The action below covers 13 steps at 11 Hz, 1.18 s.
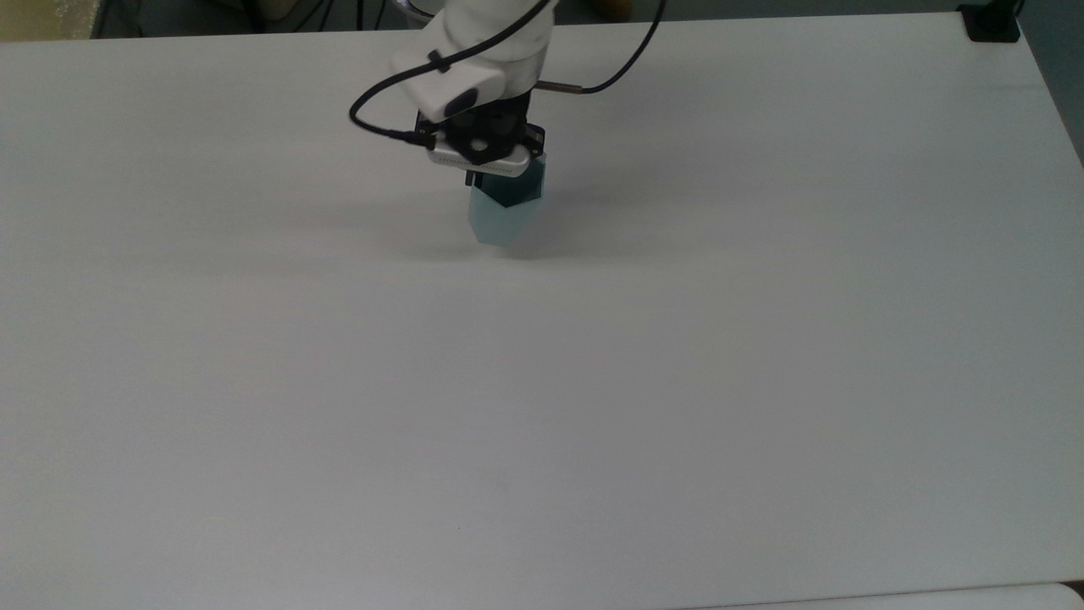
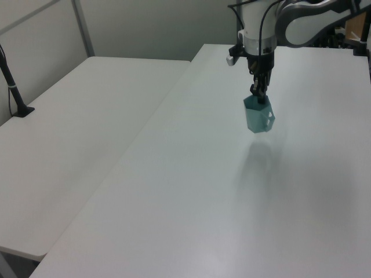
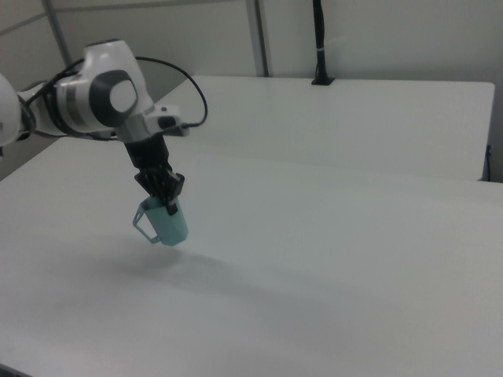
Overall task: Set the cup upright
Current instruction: 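Lift the rim and rotate the cup onto its base, then open the gripper to release the upright cup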
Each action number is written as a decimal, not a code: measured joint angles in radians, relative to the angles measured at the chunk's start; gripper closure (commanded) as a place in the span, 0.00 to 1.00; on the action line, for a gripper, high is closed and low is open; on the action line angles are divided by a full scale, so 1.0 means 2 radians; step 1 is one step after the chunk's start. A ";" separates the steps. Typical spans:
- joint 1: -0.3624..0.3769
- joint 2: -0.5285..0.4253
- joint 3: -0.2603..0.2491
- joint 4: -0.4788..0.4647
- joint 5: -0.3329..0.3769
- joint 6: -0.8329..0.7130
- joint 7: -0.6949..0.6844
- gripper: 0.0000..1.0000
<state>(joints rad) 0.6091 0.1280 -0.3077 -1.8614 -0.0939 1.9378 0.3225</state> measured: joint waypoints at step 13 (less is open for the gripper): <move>-0.061 0.011 0.000 -0.075 0.085 0.135 -0.022 0.00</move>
<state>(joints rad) 0.4879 0.1499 -0.3079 -2.0110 0.0756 2.2081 0.2788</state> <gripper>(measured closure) 0.683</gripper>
